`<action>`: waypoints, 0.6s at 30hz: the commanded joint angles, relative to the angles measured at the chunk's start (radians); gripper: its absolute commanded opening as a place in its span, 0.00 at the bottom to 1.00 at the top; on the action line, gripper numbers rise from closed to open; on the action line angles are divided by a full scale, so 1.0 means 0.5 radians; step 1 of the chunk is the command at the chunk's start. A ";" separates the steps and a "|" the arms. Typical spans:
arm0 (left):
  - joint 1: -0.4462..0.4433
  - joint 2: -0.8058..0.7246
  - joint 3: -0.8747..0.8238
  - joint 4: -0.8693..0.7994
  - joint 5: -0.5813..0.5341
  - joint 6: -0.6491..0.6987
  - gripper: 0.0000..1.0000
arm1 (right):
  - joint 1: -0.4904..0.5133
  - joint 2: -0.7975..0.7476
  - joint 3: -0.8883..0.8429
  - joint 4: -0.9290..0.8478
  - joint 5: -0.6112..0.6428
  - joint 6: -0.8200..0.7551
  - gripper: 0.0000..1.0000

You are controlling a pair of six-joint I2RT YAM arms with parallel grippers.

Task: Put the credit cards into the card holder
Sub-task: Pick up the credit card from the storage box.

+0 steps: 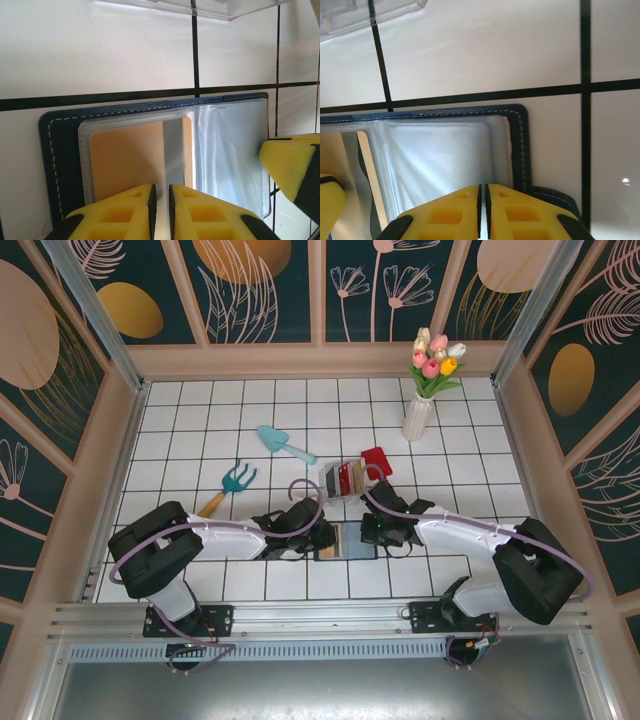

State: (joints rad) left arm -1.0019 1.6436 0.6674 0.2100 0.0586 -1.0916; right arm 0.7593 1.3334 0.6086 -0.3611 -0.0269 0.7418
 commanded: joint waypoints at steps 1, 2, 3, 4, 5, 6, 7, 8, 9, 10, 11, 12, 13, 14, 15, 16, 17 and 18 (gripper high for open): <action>-0.005 -0.056 0.019 -0.156 -0.044 0.074 0.21 | -0.020 -0.098 0.146 -0.109 -0.047 -0.096 0.17; -0.004 -0.091 0.037 -0.151 -0.046 0.087 0.22 | -0.021 -0.119 0.203 -0.125 -0.032 -0.100 0.19; -0.003 -0.135 0.050 -0.152 -0.057 0.087 0.23 | -0.023 -0.133 0.265 -0.143 -0.018 -0.111 0.22; -0.003 -0.191 0.057 -0.156 -0.093 0.085 0.23 | -0.022 -0.140 0.316 -0.158 -0.007 -0.134 0.24; -0.003 -0.256 0.049 -0.155 -0.123 0.068 0.25 | -0.021 -0.134 0.381 -0.186 0.022 -0.156 0.25; 0.000 -0.317 0.043 -0.167 -0.177 0.060 0.29 | -0.021 -0.116 0.444 -0.220 0.062 -0.171 0.26; 0.000 -0.380 0.033 -0.196 -0.244 0.047 0.33 | -0.021 -0.077 0.530 -0.270 0.105 -0.202 0.26; 0.018 -0.433 0.025 -0.228 -0.293 0.044 0.34 | -0.021 -0.033 0.597 -0.309 0.145 -0.231 0.27; 0.043 -0.473 0.020 -0.264 -0.322 0.043 0.35 | -0.019 0.011 0.664 -0.346 0.186 -0.255 0.28; 0.090 -0.506 0.011 -0.314 -0.343 0.037 0.37 | -0.016 0.071 0.742 -0.402 0.252 -0.273 0.28; 0.155 -0.534 -0.006 -0.350 -0.348 0.022 0.39 | -0.007 0.125 0.821 -0.458 0.341 -0.284 0.28; 0.213 -0.556 -0.027 -0.356 -0.330 0.017 0.40 | -0.006 0.167 0.879 -0.490 0.388 -0.301 0.29; 0.277 -0.575 -0.055 -0.342 -0.306 0.017 0.42 | -0.006 0.215 0.938 -0.512 0.403 -0.329 0.30; 0.323 -0.590 -0.072 -0.321 -0.297 0.018 0.48 | -0.006 0.269 1.002 -0.525 0.397 -0.368 0.32; 0.364 -0.594 -0.080 -0.296 -0.282 0.027 0.52 | -0.006 0.321 1.064 -0.556 0.398 -0.390 0.32; 0.402 -0.585 -0.076 -0.272 -0.246 0.042 0.52 | -0.003 0.374 1.114 -0.583 0.419 -0.394 0.32; 0.444 -0.557 -0.057 -0.258 -0.199 0.063 0.52 | 0.001 0.426 1.155 -0.601 0.436 -0.399 0.32; 0.475 -0.529 -0.037 -0.260 -0.170 0.070 0.52 | 0.003 0.469 1.181 -0.605 0.439 -0.409 0.32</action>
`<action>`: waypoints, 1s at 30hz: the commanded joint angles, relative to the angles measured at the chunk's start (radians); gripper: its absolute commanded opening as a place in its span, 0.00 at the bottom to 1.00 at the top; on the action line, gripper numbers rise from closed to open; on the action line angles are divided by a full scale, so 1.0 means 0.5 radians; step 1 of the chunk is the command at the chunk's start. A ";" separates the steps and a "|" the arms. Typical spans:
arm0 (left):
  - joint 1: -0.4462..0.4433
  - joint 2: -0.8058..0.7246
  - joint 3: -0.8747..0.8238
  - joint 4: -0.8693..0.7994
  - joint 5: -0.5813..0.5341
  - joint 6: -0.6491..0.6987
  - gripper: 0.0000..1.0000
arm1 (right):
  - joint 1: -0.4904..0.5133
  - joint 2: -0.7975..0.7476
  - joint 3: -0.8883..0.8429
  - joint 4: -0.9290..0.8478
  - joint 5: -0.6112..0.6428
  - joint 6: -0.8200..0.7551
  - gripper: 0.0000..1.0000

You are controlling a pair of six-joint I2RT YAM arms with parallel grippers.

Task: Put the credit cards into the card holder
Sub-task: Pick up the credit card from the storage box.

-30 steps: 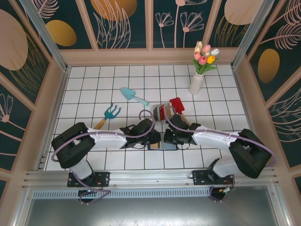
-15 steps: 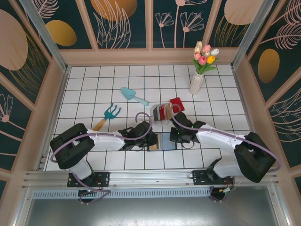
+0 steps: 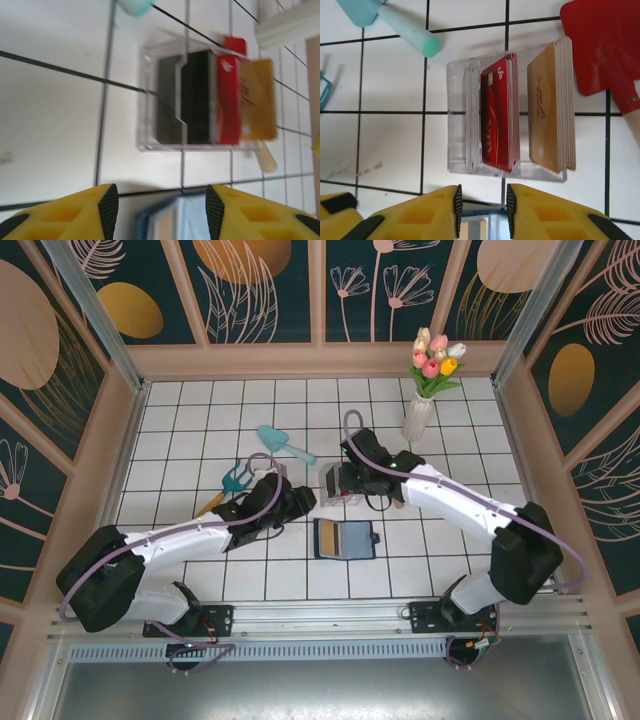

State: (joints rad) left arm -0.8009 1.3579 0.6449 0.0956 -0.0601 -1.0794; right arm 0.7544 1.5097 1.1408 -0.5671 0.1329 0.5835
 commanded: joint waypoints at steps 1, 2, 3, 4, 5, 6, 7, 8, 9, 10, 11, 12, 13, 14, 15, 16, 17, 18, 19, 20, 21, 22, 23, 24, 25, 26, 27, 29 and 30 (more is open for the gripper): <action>0.112 0.081 0.028 -0.021 0.108 0.057 0.53 | 0.016 0.163 0.140 -0.193 0.122 -0.098 0.32; 0.152 0.120 0.044 -0.010 0.153 0.066 0.55 | 0.016 0.207 0.169 -0.200 0.138 -0.099 0.32; 0.185 0.154 0.063 0.000 0.190 0.066 0.56 | 0.016 0.244 0.199 -0.226 0.183 -0.091 0.32; 0.216 0.185 0.074 0.038 0.230 0.066 0.56 | 0.016 0.285 0.239 -0.255 0.236 -0.078 0.32; 0.231 0.212 0.078 0.098 0.266 0.067 0.56 | 0.013 0.325 0.273 -0.278 0.259 -0.080 0.31; 0.243 0.241 0.093 0.129 0.285 0.076 0.58 | 0.013 0.358 0.307 -0.289 0.260 -0.086 0.31; 0.257 0.282 0.132 0.131 0.307 0.089 0.60 | 0.015 0.390 0.344 -0.294 0.250 -0.093 0.30; 0.274 0.334 0.179 0.114 0.326 0.110 0.61 | 0.023 0.414 0.378 -0.291 0.234 -0.098 0.30; 0.288 0.376 0.220 0.097 0.333 0.123 0.61 | 0.031 0.431 0.403 -0.282 0.221 -0.102 0.30; 0.307 0.416 0.253 0.097 0.346 0.128 0.60 | 0.037 0.447 0.427 -0.259 0.184 -0.108 0.30; 0.332 0.458 0.273 0.107 0.367 0.121 0.59 | 0.037 0.464 0.445 -0.234 0.131 -0.114 0.30; 0.355 0.485 0.279 0.126 0.396 0.103 0.58 | 0.038 0.488 0.464 -0.218 0.086 -0.120 0.31; 0.380 0.509 0.274 0.162 0.434 0.077 0.58 | 0.045 0.526 0.494 -0.221 0.071 -0.118 0.31; 0.403 0.528 0.265 0.203 0.471 0.053 0.58 | 0.057 0.562 0.532 -0.241 0.099 -0.109 0.31; 0.419 0.540 0.257 0.236 0.494 0.035 0.58 | 0.073 0.599 0.568 -0.256 0.124 -0.112 0.32; 0.430 0.548 0.259 0.252 0.503 0.022 0.59 | 0.085 0.635 0.596 -0.275 0.144 -0.115 0.33; 0.438 0.557 0.262 0.254 0.505 0.018 0.59 | 0.095 0.668 0.630 -0.296 0.179 -0.112 0.33; 0.443 0.565 0.271 0.254 0.510 0.020 0.59 | 0.101 0.699 0.656 -0.314 0.202 -0.112 0.33; 0.448 0.570 0.274 0.254 0.513 0.014 0.59 | 0.105 0.732 0.685 -0.337 0.220 -0.114 0.33; 0.456 0.573 0.272 0.253 0.509 0.006 0.59 | 0.111 0.762 0.708 -0.351 0.242 -0.115 0.33; 0.460 0.573 0.267 0.257 0.505 -0.001 0.59 | 0.114 0.785 0.727 -0.366 0.265 -0.115 0.33; 0.467 0.576 0.260 0.260 0.498 -0.015 0.59 | 0.117 0.810 0.742 -0.388 0.293 -0.109 0.33; 0.471 0.576 0.247 0.263 0.495 -0.030 0.59 | 0.123 0.835 0.757 -0.408 0.322 -0.103 0.33; 0.474 0.576 0.234 0.271 0.491 -0.042 0.59 | 0.129 0.859 0.771 -0.430 0.359 -0.101 0.33; 0.478 0.578 0.222 0.283 0.491 -0.054 0.59 | 0.141 0.890 0.787 -0.458 0.399 -0.100 0.33; 0.479 0.579 0.212 0.290 0.494 -0.062 0.59 | 0.152 0.908 0.798 -0.472 0.426 -0.102 0.33; 0.482 0.579 0.202 0.298 0.494 -0.065 0.59 | 0.159 0.932 0.806 -0.486 0.458 -0.102 0.33; 0.482 0.582 0.190 0.311 0.501 -0.072 0.59 | 0.172 0.981 0.823 -0.523 0.500 -0.102 0.34; 0.482 0.580 0.186 0.313 0.501 -0.072 0.59 | 0.176 1.002 0.831 -0.537 0.520 -0.094 0.34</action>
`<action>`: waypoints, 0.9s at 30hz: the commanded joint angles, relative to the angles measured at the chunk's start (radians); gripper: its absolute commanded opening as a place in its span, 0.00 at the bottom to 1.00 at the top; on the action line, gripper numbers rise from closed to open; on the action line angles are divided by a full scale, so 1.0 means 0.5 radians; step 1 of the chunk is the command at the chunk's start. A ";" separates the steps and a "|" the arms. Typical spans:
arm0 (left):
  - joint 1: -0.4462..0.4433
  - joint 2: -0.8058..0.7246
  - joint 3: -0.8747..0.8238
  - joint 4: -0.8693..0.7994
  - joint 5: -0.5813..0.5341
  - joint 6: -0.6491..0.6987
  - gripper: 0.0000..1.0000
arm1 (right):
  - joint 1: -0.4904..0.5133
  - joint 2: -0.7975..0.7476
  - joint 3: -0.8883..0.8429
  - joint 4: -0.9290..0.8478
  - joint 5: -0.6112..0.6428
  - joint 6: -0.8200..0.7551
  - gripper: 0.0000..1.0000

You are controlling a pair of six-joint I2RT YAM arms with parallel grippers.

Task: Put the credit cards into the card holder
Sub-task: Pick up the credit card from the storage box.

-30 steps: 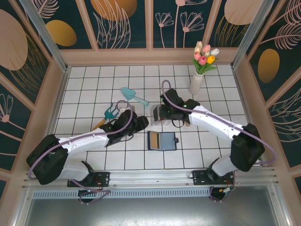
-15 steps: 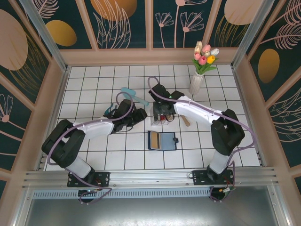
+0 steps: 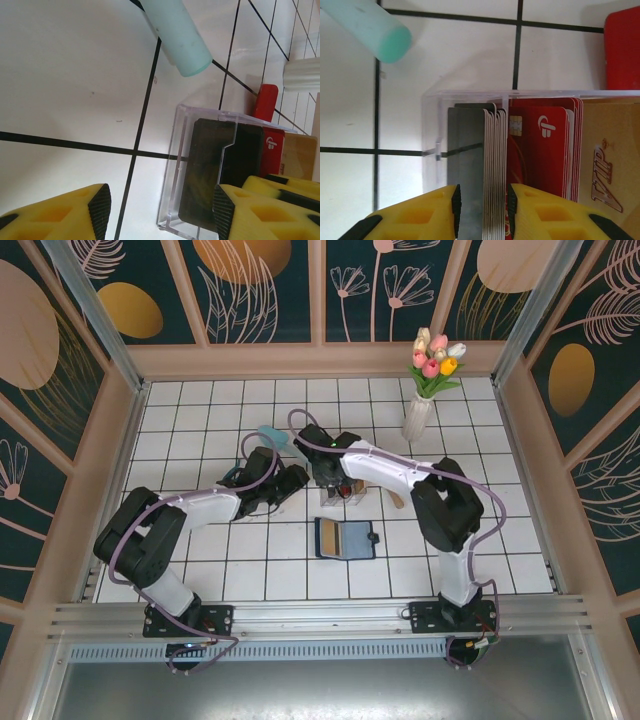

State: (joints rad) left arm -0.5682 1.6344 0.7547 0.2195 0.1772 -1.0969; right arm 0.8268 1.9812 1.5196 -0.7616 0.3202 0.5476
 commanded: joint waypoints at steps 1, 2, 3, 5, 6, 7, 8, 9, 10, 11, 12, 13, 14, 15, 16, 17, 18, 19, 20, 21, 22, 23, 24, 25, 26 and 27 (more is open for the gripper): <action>0.016 0.025 -0.035 0.064 0.021 -0.036 0.59 | 0.041 0.075 0.075 -0.151 0.162 -0.022 0.33; 0.017 0.021 -0.039 0.056 0.014 -0.039 0.59 | 0.045 0.092 0.073 -0.156 0.187 -0.021 0.34; 0.017 0.016 -0.045 0.057 0.004 -0.045 0.59 | 0.051 0.103 0.075 -0.166 0.210 -0.016 0.34; 0.017 0.004 -0.059 0.062 -0.010 -0.060 0.59 | 0.066 0.123 0.082 -0.190 0.265 -0.011 0.35; 0.017 -0.006 -0.069 0.063 -0.018 -0.069 0.59 | 0.075 0.131 0.097 -0.212 0.302 -0.003 0.35; 0.017 -0.010 -0.076 0.063 -0.025 -0.071 0.59 | 0.085 0.136 0.110 -0.232 0.342 0.000 0.35; 0.017 -0.016 -0.079 0.063 -0.029 -0.071 0.59 | 0.094 0.139 0.120 -0.250 0.375 0.002 0.36; 0.017 -0.020 -0.082 0.063 -0.032 -0.072 0.59 | 0.100 0.134 0.132 -0.265 0.413 0.003 0.37; 0.018 -0.023 -0.083 0.061 -0.035 -0.069 0.59 | 0.104 0.134 0.143 -0.281 0.438 0.005 0.37; 0.017 -0.025 -0.080 0.061 -0.035 -0.065 0.59 | 0.104 0.133 0.153 -0.297 0.457 0.003 0.37; 0.017 -0.026 -0.079 0.060 -0.030 -0.063 0.59 | 0.106 0.131 0.162 -0.312 0.482 0.008 0.37; 0.017 -0.028 -0.079 0.060 -0.029 -0.060 0.59 | 0.107 0.125 0.164 -0.318 0.492 0.007 0.37; 0.016 -0.029 -0.080 0.057 -0.029 -0.061 0.59 | 0.107 0.117 0.161 -0.321 0.499 0.003 0.37; 0.017 -0.032 -0.080 0.058 -0.032 -0.056 0.59 | 0.107 0.111 0.159 -0.321 0.502 0.000 0.36; 0.019 -0.032 -0.080 0.052 -0.035 -0.057 0.59 | 0.107 0.108 0.157 -0.322 0.504 0.002 0.36; 0.017 -0.035 -0.080 0.050 -0.035 -0.058 0.59 | 0.107 0.101 0.153 -0.319 0.502 -0.003 0.34; 0.017 -0.037 -0.082 0.048 -0.032 -0.058 0.59 | 0.107 0.100 0.149 -0.321 0.500 -0.005 0.33; 0.017 -0.038 -0.083 0.048 -0.032 -0.052 0.59 | 0.104 0.094 0.145 -0.319 0.500 -0.006 0.32; 0.018 -0.037 -0.086 0.048 -0.032 -0.053 0.59 | 0.104 0.096 0.142 -0.320 0.501 -0.005 0.32; 0.017 -0.041 -0.086 0.044 -0.034 -0.051 0.59 | 0.104 0.092 0.140 -0.313 0.493 -0.011 0.31; 0.017 -0.041 -0.089 0.045 -0.034 -0.049 0.59 | 0.105 0.093 0.136 -0.307 0.478 -0.021 0.30; 0.017 -0.040 -0.087 0.045 -0.032 -0.049 0.59 | 0.106 0.092 0.136 -0.304 0.469 -0.021 0.29; 0.018 -0.037 -0.086 0.043 -0.032 -0.048 0.59 | 0.104 0.087 0.136 -0.299 0.462 -0.024 0.27; 0.015 -0.038 -0.085 0.043 -0.030 -0.046 0.59 | 0.106 0.088 0.139 -0.299 0.462 -0.022 0.25; 0.017 -0.036 -0.086 0.043 -0.029 -0.046 0.59 | 0.104 0.085 0.136 -0.294 0.465 -0.021 0.25; 0.017 -0.035 -0.083 0.043 -0.029 -0.043 0.59 | 0.104 0.081 0.136 -0.296 0.471 -0.024 0.24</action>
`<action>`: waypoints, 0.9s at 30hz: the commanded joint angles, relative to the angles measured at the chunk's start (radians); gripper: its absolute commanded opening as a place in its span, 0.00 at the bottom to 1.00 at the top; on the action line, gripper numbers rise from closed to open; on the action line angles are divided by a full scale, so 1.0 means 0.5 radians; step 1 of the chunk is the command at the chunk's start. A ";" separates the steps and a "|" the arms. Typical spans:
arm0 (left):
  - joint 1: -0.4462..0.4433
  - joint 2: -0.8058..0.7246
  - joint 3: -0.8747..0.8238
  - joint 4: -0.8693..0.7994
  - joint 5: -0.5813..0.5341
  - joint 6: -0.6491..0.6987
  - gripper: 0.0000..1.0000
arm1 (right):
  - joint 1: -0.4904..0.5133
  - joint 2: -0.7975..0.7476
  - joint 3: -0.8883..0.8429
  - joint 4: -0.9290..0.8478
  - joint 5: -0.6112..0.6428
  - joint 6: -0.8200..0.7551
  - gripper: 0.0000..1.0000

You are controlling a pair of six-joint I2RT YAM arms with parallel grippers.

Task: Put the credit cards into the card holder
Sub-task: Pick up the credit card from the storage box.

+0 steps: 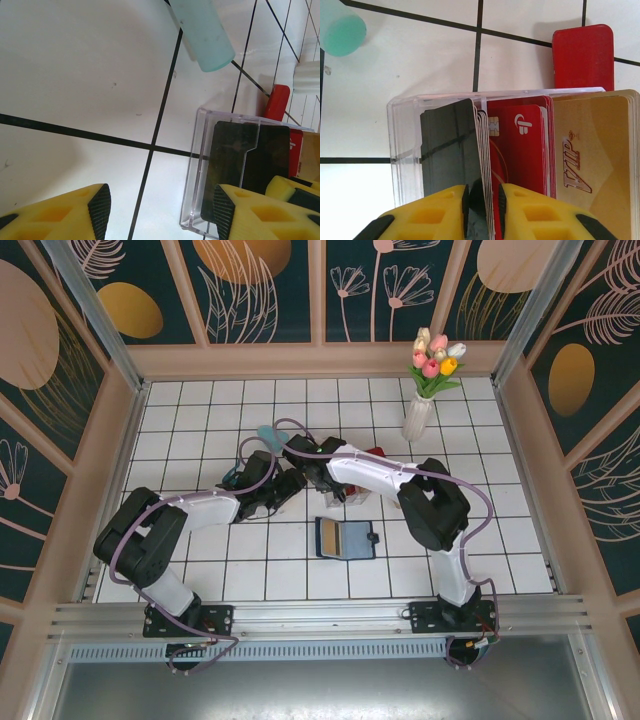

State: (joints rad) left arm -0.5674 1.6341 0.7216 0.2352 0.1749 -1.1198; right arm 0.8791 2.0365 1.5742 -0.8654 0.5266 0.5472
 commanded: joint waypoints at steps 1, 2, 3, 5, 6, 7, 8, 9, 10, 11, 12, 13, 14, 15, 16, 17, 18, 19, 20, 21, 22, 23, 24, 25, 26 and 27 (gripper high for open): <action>0.015 -0.035 -0.018 0.007 -0.027 0.002 0.59 | 0.000 -0.030 0.030 -0.091 0.070 -0.021 0.24; 0.017 -0.033 -0.017 0.005 -0.025 0.006 0.59 | 0.000 -0.034 0.026 -0.094 0.075 -0.021 0.22; 0.015 -0.032 -0.017 0.004 -0.025 0.006 0.59 | 0.000 -0.036 0.027 -0.094 0.078 -0.024 0.21; 0.015 -0.034 -0.014 -0.002 -0.025 0.009 0.59 | 0.000 -0.044 0.021 -0.095 0.085 -0.024 0.19; 0.015 -0.034 -0.013 -0.006 -0.028 0.009 0.59 | -0.003 -0.050 0.018 -0.095 0.085 -0.026 0.16; 0.016 -0.038 -0.016 -0.008 -0.031 0.009 0.59 | -0.002 -0.055 0.015 -0.098 0.090 -0.024 0.14; 0.015 -0.040 -0.015 -0.009 -0.031 0.009 0.59 | -0.003 -0.061 0.010 -0.098 0.092 -0.021 0.14; 0.017 -0.040 -0.017 -0.011 -0.031 0.011 0.59 | -0.003 -0.068 0.008 -0.098 0.096 -0.016 0.14; 0.017 -0.044 -0.017 -0.011 -0.031 0.013 0.59 | -0.003 -0.082 0.004 -0.098 0.102 -0.012 0.14; 0.015 -0.047 -0.017 -0.013 -0.031 0.012 0.59 | -0.003 -0.094 -0.003 -0.096 0.103 -0.011 0.14; 0.015 -0.050 -0.017 -0.015 -0.032 0.012 0.59 | -0.003 -0.104 -0.008 -0.093 0.103 -0.008 0.13; 0.017 -0.055 -0.018 -0.014 -0.033 0.012 0.59 | -0.003 -0.116 -0.012 -0.092 0.103 -0.009 0.11; 0.015 -0.058 -0.019 -0.019 -0.034 0.012 0.59 | -0.003 -0.124 -0.019 -0.093 0.100 -0.009 0.10; 0.015 -0.059 -0.019 -0.018 -0.034 0.012 0.59 | -0.004 -0.135 -0.021 -0.097 0.096 -0.007 0.10; 0.017 -0.064 -0.018 -0.020 -0.032 0.015 0.59 | -0.006 -0.144 -0.024 -0.100 0.097 -0.005 0.10; 0.015 -0.068 -0.019 -0.024 -0.031 0.014 0.59 | -0.005 -0.163 -0.030 -0.101 0.090 -0.004 0.10; 0.015 -0.074 -0.019 -0.025 -0.031 0.017 0.59 | -0.006 -0.175 -0.031 -0.102 0.083 -0.004 0.10; 0.015 -0.081 -0.019 -0.026 -0.031 0.021 0.59 | -0.006 -0.199 -0.038 -0.099 0.078 0.000 0.10; 0.015 -0.089 -0.018 -0.026 -0.031 0.024 0.59 | -0.009 -0.225 -0.050 -0.088 0.056 -0.002 0.09; 0.016 -0.098 -0.019 -0.029 -0.031 0.027 0.59 | -0.012 -0.252 -0.065 -0.070 0.030 -0.002 0.08; 0.015 -0.109 -0.019 -0.026 -0.027 0.029 0.59 | -0.018 -0.284 -0.086 -0.043 -0.004 -0.002 0.06; 0.015 -0.116 -0.019 -0.019 -0.014 0.037 0.59 | -0.026 -0.317 -0.110 -0.011 -0.048 -0.002 0.04; 0.017 -0.127 -0.019 -0.010 0.000 0.043 0.60 | -0.034 -0.347 -0.132 0.012 -0.077 -0.001 0.03; 0.015 -0.141 -0.023 0.011 0.026 0.057 0.60 | -0.037 -0.382 -0.149 0.026 -0.099 0.013 0.01; 0.013 -0.160 -0.026 0.026 0.051 0.068 0.60 | -0.040 -0.431 -0.164 0.043 -0.123 0.022 0.00; 0.014 -0.182 -0.028 0.040 0.066 0.075 0.61 | -0.047 -0.479 -0.192 0.077 -0.159 0.022 0.00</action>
State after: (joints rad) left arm -0.5674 1.5860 0.7208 0.2352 0.1802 -1.1114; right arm 0.8688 1.8828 1.5066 -0.8562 0.4946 0.5518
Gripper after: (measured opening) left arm 0.603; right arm 0.057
